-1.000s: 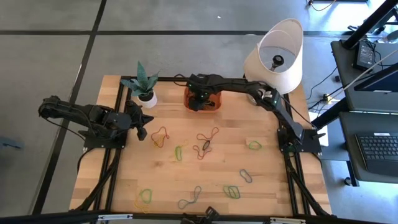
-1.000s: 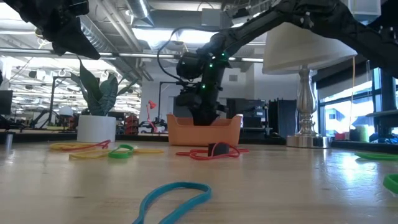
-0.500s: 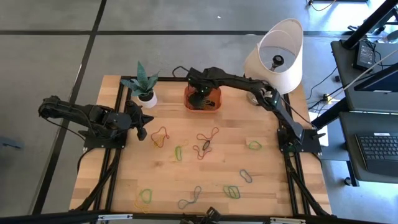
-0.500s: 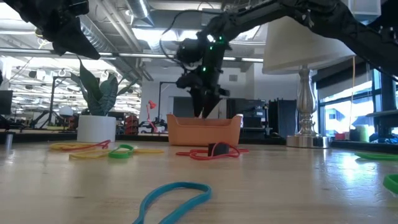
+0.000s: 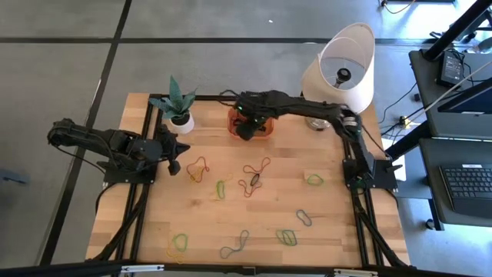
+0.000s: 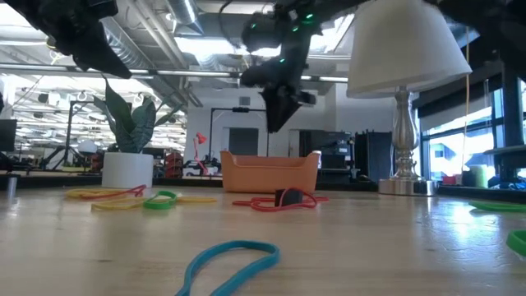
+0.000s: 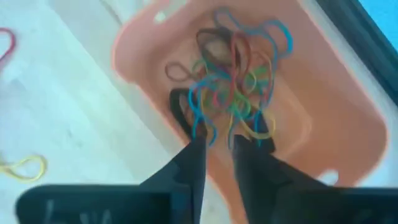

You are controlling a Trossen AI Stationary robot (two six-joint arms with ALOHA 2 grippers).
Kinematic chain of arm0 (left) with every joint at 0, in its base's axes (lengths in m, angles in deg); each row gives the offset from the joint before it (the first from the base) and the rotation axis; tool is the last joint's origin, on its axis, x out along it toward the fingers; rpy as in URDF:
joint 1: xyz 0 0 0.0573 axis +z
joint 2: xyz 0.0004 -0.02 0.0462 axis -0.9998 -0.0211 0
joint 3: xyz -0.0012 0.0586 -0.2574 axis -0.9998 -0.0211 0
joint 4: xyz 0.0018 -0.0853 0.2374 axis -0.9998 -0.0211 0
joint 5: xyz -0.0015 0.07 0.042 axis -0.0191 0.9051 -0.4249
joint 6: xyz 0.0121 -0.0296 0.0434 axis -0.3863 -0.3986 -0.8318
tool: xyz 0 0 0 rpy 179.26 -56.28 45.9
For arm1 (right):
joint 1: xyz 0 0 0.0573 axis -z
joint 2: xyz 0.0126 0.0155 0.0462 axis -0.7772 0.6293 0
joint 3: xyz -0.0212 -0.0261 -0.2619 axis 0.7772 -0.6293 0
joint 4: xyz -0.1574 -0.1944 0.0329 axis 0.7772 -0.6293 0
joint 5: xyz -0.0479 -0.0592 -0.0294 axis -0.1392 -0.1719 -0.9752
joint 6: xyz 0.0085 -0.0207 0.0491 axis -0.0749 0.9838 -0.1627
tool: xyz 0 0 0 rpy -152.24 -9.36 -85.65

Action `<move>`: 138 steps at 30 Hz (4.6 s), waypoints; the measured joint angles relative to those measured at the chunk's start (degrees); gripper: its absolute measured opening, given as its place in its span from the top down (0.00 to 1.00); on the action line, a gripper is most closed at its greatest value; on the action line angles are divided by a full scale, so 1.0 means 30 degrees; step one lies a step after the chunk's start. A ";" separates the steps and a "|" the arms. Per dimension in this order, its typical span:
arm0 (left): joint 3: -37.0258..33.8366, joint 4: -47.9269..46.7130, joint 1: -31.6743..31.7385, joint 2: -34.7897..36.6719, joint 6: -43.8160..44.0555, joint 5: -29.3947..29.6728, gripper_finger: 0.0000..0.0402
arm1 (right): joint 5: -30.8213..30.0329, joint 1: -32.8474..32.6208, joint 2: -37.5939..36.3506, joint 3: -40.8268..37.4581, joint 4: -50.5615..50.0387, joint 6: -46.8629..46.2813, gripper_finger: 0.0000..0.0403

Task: Pick and place rubber bands into bin
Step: Put the left blue rubber band into the orange bin

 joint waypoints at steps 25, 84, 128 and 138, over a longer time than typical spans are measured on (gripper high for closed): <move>0.3442 0.3528 0.0000 -0.8868 -0.2669 -0.4097 1.00 | -0.4338 -1.1901 -1.7610 -2.1069 0.8995 -1.0676 0.99; 1.8568 0.0261 -0.9405 -3.1128 0.8098 -0.7195 0.98 | -0.4320 -1.4921 -1.9150 -2.4362 1.0242 -0.4968 0.97; 1.8506 0.0632 1.2713 -2.3703 -1.7456 -1.0539 1.00 | -0.6540 -1.0496 -1.9132 -2.4362 1.2282 -1.0589 0.97; 1.8506 0.2269 1.3182 -2.8580 -1.9875 -1.1173 0.98 | -0.7975 -1.0360 -1.9128 -2.4362 1.2279 -1.3672 0.96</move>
